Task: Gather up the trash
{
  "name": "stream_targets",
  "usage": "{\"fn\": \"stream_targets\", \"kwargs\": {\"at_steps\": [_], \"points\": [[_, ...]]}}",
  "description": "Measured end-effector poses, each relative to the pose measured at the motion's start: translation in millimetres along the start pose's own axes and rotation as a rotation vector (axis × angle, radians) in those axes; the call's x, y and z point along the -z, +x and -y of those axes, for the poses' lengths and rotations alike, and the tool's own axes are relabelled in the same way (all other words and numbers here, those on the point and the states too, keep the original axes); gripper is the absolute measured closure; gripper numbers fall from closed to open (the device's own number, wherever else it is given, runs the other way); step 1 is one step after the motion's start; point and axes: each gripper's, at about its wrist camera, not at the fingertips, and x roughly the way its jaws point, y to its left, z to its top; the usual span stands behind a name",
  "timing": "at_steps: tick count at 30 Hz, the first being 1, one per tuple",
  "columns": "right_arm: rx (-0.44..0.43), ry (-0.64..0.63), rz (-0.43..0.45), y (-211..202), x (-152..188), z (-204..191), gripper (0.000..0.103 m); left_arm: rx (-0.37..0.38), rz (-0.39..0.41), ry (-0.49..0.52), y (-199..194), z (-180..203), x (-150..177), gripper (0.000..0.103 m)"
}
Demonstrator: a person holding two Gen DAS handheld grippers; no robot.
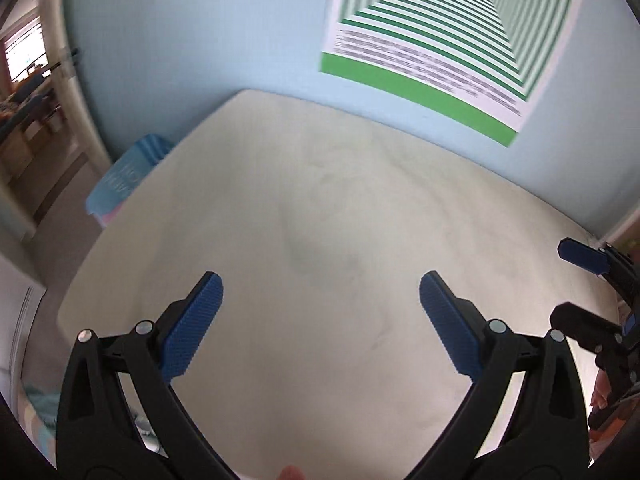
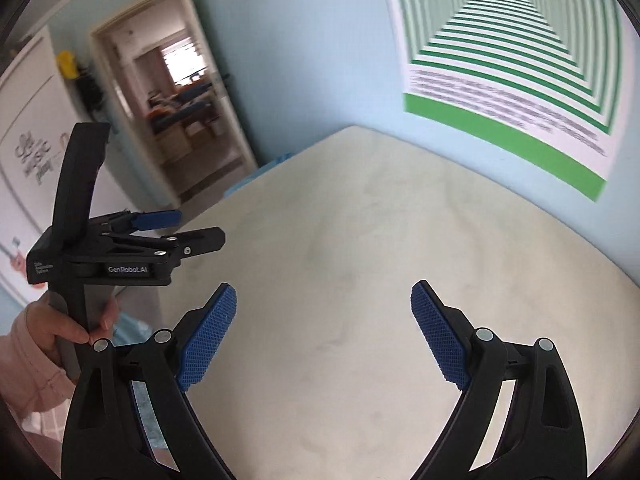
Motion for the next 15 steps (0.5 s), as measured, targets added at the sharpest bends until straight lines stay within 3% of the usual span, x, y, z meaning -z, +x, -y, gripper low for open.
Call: {"fn": "stream_targets", "kwargs": {"at_steps": [7,15], "points": [[0.158,0.213,0.062,-19,20,34,0.014,0.155,-0.018,0.210,31,61,-27,0.007],[0.308,0.348,0.092,-39,52,39,0.014,0.205,-0.009,0.408,38,103,-23,0.007]]}}
